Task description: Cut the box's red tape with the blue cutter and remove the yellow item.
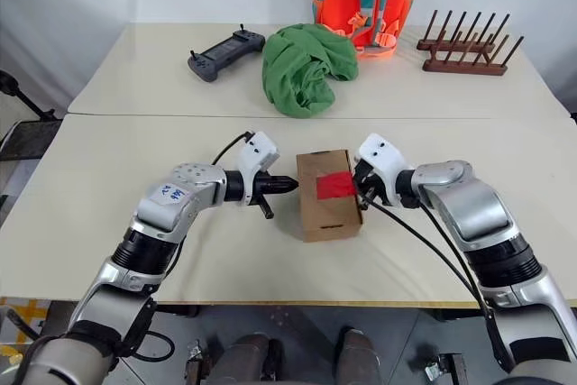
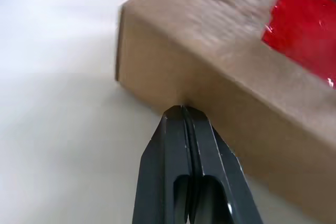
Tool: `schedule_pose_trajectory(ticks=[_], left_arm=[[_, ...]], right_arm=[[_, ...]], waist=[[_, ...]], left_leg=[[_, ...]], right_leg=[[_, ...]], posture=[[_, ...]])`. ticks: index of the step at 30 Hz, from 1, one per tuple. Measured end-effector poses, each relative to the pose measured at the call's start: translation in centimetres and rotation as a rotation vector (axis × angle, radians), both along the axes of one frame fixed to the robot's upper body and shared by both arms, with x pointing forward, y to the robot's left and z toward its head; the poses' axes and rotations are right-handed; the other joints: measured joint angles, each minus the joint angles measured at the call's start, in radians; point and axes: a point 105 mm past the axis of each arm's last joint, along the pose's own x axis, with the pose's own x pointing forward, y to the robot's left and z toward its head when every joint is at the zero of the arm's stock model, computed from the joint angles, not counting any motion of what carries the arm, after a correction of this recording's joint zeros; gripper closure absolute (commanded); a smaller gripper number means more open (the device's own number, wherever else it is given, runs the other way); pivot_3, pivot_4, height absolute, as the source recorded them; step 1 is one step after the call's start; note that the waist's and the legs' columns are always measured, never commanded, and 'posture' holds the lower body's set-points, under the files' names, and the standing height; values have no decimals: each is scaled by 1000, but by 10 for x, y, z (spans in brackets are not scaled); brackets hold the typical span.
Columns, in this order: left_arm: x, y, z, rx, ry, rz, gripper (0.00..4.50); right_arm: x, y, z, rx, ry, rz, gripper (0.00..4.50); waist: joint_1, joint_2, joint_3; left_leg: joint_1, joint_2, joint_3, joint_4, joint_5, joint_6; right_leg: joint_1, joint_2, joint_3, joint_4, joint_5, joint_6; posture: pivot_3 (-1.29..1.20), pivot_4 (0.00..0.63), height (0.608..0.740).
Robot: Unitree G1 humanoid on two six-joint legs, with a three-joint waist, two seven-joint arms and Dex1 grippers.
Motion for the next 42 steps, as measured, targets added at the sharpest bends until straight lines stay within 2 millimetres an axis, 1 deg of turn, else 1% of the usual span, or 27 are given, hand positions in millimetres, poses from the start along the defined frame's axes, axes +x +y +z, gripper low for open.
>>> schedule_pose_trajectory(ticks=[8,12,14,16,18,20,22,24,26,28,29,30,32,34,35,37,38,42], left_arm=[[1,9,2,18,-3,4,4500],[-7,13,-1,70,4,-42,4500],[-8,17,-4,78,12,-38,4500],[-7,24,-4,89,13,-25,4500],[-5,31,2,72,10,-11,4500],[-3,35,12,37,-2,0,4500],[0,32,29,-6,-30,-9,4500],[1,27,47,-45,-66,-25,4500],[2,17,57,-68,-84,-51,4500],[-2,4,60,-80,-90,-98,4500],[-3,0,58,-79,-88,-114,4500],[-3,-3,55,-76,-78,-126,4500],[-3,-12,43,-54,-57,-151,4500],[-5,-25,32,-31,-44,-188,4500],[-7,-31,28,-19,-45,-209,4500],[-8,-36,20,20,-61,-229,4500],[-8,-36,20,29,-73,-235,4500],[-8,-38,18,53,-105,-257,4500]], right_arm=[[-3,10,-6,3,-6,-24,4486],[2,8,-4,-16,-44,-70,4486],[5,4,2,-34,-76,-99,4486],[6,-7,11,-52,-109,-135,4486],[6,-21,23,-61,-133,-179,4486],[7,-33,35,-54,-176,-221,4122],[6,-40,44,-46,-198,-250,3553],[4,-37,50,-21,-194,-249,2854],[4,-22,60,61,-195,-233,2133],[3,-6,68,122,-200,-205,1431],[3,-1,70,148,-198,-200,1082],[3,4,71,169,-194,-201,796],[5,11,69,195,-190,-209,87],[6,20,64,204,-180,-200,13],[6,21,59,195,-171,-202,13],[6,14,43,168,-139,-242,13],[5,10,38,177,-129,-254,13],[5,2,37,154,-158,-261,13]], waist=[[-2,0,0],[-3,0,0],[-2,0,0],[0,0,0],[0,0,0],[-1,0,0],[0,0,0],[-1,0,0],[-3,0,0],[-5,0,0],[-5,0,0],[-5,0,0],[-3,0,0],[0,-1,0],[2,-1,0],[2,-1,0],[0,0,0],[2,0,0]], left_leg=[[0,0,0,0,0,0],[0,0,0,0,0,0],[0,0,0,0,0,0],[0,0,0,0,0,0],[0,0,0,0,0,0],[0,0,0,0,0,-1],[0,0,0,0,0,-1],[0,0,0,0,0,-1],[0,0,0,0,0,-1],[1,0,1,0,0,-1],[1,0,1,0,0,-1],[1,0,2,0,0,-1],[1,0,3,0,0,-1],[0,0,5,0,0,-1],[-1,-1,4,0,0,-1],[-1,-1,4,-1,0,-1],[-1,-1,4,-1,0,-1],[1,-1,3,0,0,-1]], right_leg=[[0,0,0,1,0,0],[0,0,0,1,0,0],[0,0,0,1,0,0],[0,0,0,1,0,0],[0,0,-1,1,0,0],[0,0,-1,1,0,0],[0,0,-1,1,0,0],[0,0,-1,1,0,0],[0,0,-1,1,0,0],[0,0,-1,3,0,0],[0,0,-1,3,0,0],[0,0,-1,3,0,0],[0,0,-2,3,0,0],[0,0,-2,3,0,0],[0,0,-2,3,0,0],[0,0,-2,3,0,1],[0,0,-2,3,0,1],[2,0,-3,3,0,1]], posture=[[0,150,740],[0,150,740],[0,150,740],[0,150,740],[0,150,740],[0,150,740],[0,150,740],[0,150,740],[0,150,740],[0,150,740],[0,150,740],[0,150,740],[0,150,740],[0,150,740],[0,150,740],[0,150,740],[0,150,740],[0,150,740]])
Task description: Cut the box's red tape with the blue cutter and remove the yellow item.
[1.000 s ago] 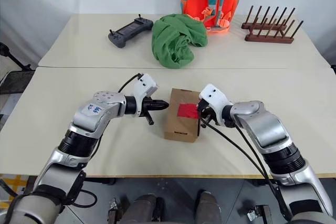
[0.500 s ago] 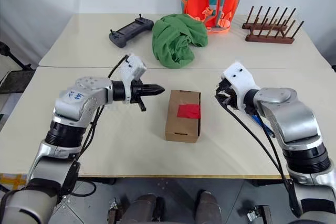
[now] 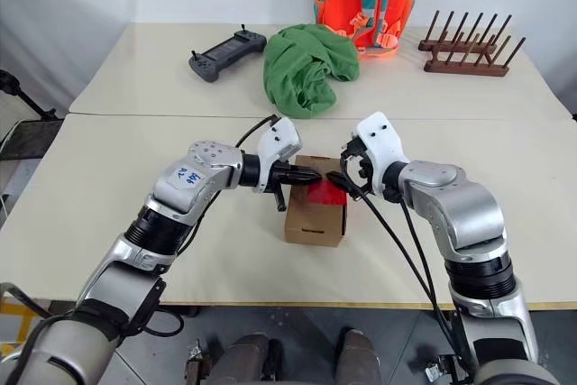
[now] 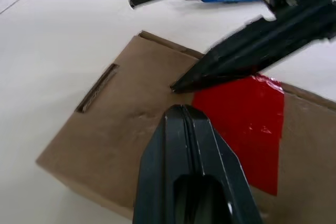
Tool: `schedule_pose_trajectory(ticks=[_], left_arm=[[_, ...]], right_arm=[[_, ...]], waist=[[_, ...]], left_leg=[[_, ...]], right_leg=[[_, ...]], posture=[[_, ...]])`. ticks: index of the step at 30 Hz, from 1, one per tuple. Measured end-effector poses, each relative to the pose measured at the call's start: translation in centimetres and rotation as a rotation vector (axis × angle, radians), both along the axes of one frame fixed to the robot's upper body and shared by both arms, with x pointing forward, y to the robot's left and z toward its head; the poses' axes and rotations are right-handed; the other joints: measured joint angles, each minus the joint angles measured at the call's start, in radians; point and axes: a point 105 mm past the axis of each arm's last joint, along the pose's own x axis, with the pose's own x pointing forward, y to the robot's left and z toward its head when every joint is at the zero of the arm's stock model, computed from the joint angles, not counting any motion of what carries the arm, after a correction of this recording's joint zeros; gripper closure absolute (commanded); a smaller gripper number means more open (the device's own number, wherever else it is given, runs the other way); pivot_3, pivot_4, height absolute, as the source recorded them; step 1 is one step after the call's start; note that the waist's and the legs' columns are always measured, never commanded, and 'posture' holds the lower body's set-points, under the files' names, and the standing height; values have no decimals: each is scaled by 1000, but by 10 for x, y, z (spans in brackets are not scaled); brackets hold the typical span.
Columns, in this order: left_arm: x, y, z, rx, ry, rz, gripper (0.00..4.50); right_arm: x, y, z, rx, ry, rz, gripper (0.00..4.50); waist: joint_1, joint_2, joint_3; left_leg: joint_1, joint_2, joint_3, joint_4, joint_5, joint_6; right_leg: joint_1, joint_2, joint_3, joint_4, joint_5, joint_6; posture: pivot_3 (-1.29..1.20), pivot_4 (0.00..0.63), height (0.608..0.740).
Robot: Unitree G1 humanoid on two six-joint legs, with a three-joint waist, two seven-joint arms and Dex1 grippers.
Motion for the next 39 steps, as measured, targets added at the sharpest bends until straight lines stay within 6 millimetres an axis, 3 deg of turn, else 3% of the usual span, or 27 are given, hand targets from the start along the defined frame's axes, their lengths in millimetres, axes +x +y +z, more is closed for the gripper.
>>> schedule_pose_trajectory(ticks=[8,14,19,21,23,29,32,37,39], left_arm=[[1,2,-3,17,-14,-13,4500],[1,3,-3,22,-18,-14,4500],[2,2,-3,18,-16,-14,4500],[2,2,-2,17,-17,-11,4500],[2,3,-2,18,-18,-9,4500],[2,2,-3,15,-19,-7,4500],[1,2,-4,13,-18,-8,4500],[1,1,-4,13,-20,-9,4500],[2,2,-4,15,-20,-7,4500]], right_arm=[[-11,-37,-7,-85,24,-62,13],[-18,-63,-50,-187,173,-85,13],[-16,-72,-47,-294,120,-59,13],[-16,-73,-46,-234,137,-86,13],[-16,-67,-40,-67,160,-114,13],[-22,-61,-10,324,249,-130,13],[-26,-55,-20,443,371,-101,13],[-32,-67,-40,450,510,-151,13],[-38,-63,-45,457,553,-121,13]], waist=[[0,-2,-1],[-3,-2,-1],[1,-3,-1],[0,-3,-1],[0,-3,-1],[0,-3,-1],[0,-3,-1],[0,-3,-1],[-2,-3,-1]], left_leg=[[3,0,-1,1,0,0],[3,0,-1,1,0,1],[3,0,-2,1,0,1],[3,0,-3,1,0,1],[3,1,-3,1,1,1],[3,1,-4,1,0,1],[3,1,-4,1,0,1],[3,0,-4,1,0,1],[3,1,-4,1,0,1]], right_leg=[[3,0,2,-1,0,0],[2,0,4,-2,0,0],[3,0,5,-3,0,0],[2,0,6,-3,0,0],[2,0,5,-2,0,0],[2,0,5,-2,0,0],[2,0,5,-1,0,0],[2,0,5,-2,0,0],[2,0,5,-2,0,0]], posture=[[0,150,740],[0,150,740],[0,150,740],[0,150,740],[0,150,740],[0,150,740],[0,150,740],[0,150,740],[0,150,740]])
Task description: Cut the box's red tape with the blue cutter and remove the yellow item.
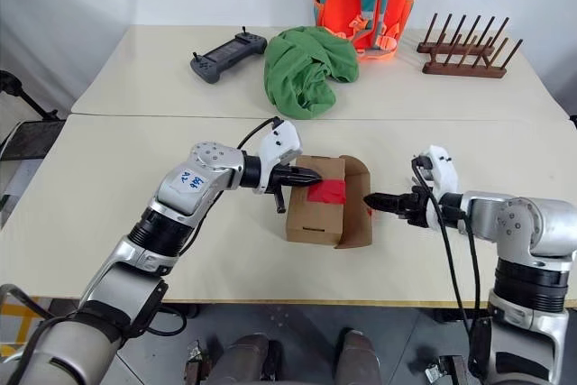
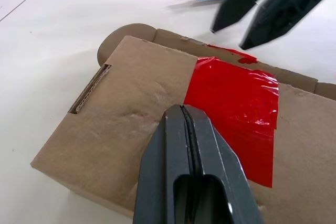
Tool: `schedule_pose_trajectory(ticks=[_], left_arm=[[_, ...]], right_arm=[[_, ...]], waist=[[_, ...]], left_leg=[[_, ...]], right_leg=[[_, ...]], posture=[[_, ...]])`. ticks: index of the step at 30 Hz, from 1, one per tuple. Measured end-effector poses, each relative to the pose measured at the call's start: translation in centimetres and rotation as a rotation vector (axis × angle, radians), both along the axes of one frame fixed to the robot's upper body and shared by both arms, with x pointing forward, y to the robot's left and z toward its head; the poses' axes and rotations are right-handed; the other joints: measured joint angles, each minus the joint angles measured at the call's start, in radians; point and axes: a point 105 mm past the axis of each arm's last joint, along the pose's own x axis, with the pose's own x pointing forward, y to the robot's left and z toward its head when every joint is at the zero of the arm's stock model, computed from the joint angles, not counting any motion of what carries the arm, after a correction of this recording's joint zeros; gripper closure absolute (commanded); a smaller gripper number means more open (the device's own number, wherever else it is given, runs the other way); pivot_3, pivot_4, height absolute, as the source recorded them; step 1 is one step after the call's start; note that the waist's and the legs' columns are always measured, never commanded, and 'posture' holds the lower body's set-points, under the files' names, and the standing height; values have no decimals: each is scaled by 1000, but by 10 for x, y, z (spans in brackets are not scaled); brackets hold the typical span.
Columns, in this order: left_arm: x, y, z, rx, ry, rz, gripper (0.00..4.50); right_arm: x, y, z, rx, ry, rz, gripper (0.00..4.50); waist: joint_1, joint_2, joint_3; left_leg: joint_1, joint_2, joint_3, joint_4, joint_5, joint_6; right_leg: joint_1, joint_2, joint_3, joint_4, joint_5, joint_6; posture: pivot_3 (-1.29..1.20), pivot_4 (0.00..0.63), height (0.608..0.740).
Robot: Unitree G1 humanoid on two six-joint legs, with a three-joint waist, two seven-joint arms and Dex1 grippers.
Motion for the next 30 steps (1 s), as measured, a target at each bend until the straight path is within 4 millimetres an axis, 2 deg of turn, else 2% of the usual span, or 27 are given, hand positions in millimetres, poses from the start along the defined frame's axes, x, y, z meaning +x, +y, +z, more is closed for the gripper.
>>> schedule_pose_trajectory(ticks=[5,11,15,18,23,28,29,30], left_arm=[[-2,1,-2,5,-8,6,4500],[-3,3,-4,13,-11,9,4500],[-2,7,-4,27,-17,19,4500],[-1,7,-4,32,-21,22,4500],[-3,5,-4,28,-22,5,4500],[-4,4,-3,25,-22,-6,4500],[-4,3,-3,25,-22,-7,4500],[-5,3,-3,24,-23,-10,4500]], right_arm=[[1,12,-4,45,29,64,13],[15,41,-4,113,28,156,13],[23,50,-6,132,46,180,13],[25,50,-7,110,43,182,589],[24,49,-10,98,74,168,2226],[17,52,-10,61,106,144,4084],[16,53,-8,55,101,142,4362],[16,53,-6,46,96,137,4435]], waist=[[-2,-1,0],[-12,-4,-3],[-25,-8,-7],[-28,-9,-8],[-25,-9,-8],[-24,-9,-7],[-23,-8,-7],[-22,-8,-7]], left_leg=[[1,0,1,0,0,0],[3,1,1,0,0,0],[3,1,1,0,0,-1],[4,2,1,0,1,-1],[2,7,1,0,1,-2],[0,7,1,-1,1,-2],[0,7,1,-1,1,-2],[0,7,1,-1,1,-2]], right_leg=[[1,0,1,1,0,0],[1,0,1,2,0,0],[1,0,1,2,0,-1],[1,0,1,2,1,-2],[-1,1,1,2,1,-2],[-2,1,0,2,1,-2],[-2,1,0,2,1,-2],[-2,1,0,2,1,-2]], posture=[[0,150,740],[0,150,740],[0,150,740],[0,150,740],[0,150,740],[0,150,740],[0,150,740],[0,150,740]])
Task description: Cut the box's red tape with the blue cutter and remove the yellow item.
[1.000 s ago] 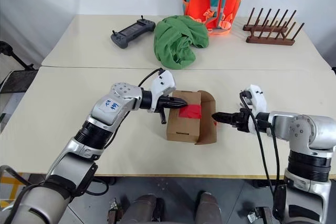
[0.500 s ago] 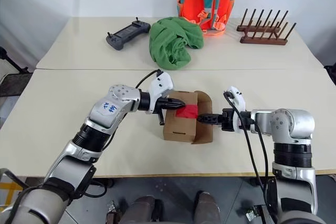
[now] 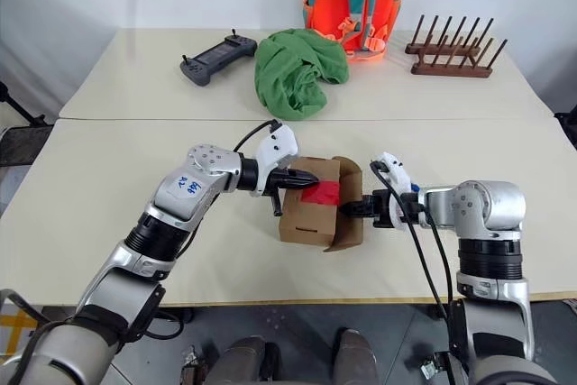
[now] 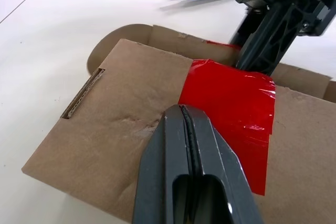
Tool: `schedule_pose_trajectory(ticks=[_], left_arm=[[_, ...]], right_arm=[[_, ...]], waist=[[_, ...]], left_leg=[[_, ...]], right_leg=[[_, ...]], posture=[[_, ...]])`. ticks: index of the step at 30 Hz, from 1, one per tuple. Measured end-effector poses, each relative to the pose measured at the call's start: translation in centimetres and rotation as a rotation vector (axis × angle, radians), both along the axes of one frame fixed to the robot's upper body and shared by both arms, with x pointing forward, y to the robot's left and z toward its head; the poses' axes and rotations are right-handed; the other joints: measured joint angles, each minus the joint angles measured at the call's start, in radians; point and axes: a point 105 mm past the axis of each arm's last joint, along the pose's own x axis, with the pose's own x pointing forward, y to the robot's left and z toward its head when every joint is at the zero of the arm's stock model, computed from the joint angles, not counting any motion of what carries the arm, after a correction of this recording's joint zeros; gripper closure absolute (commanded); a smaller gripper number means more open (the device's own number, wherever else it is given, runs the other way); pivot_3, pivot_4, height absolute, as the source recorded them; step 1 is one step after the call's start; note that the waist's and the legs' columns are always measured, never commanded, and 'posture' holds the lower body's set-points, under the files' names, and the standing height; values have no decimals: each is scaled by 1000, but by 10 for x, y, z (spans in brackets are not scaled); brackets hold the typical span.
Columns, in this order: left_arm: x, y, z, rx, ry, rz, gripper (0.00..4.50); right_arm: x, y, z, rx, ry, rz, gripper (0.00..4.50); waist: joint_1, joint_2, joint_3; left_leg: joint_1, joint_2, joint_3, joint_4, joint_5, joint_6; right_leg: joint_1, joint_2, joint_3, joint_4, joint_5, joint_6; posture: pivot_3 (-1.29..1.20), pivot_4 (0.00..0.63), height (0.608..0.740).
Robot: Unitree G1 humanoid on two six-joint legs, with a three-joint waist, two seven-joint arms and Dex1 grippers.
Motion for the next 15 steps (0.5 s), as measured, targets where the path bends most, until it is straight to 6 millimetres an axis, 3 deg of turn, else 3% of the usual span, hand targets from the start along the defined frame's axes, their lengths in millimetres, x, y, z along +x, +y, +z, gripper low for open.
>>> schedule_pose_trajectory(ticks=[5,12,15], left_arm=[[0,-1,3,-11,-14,-10,4500],[1,-2,2,-29,-12,-3,4500],[2,-2,2,-38,-19,2,4500]], right_arm=[[0,-3,17,-89,-87,-15,4435],[-2,1,98,-260,-387,26,4435],[-10,10,119,-335,-470,59,4435]], waist=[[7,2,1],[13,5,3],[18,5,3]], left_leg=[[-1,0,0,0,0,0],[-2,1,0,-1,-1,0],[-3,1,0,-1,-1,1]], right_leg=[[-1,0,0,-1,0,0],[-2,0,-2,-1,0,0],[-2,0,-2,-3,0,0]], posture=[[0,150,740],[0,150,740],[0,150,740]])
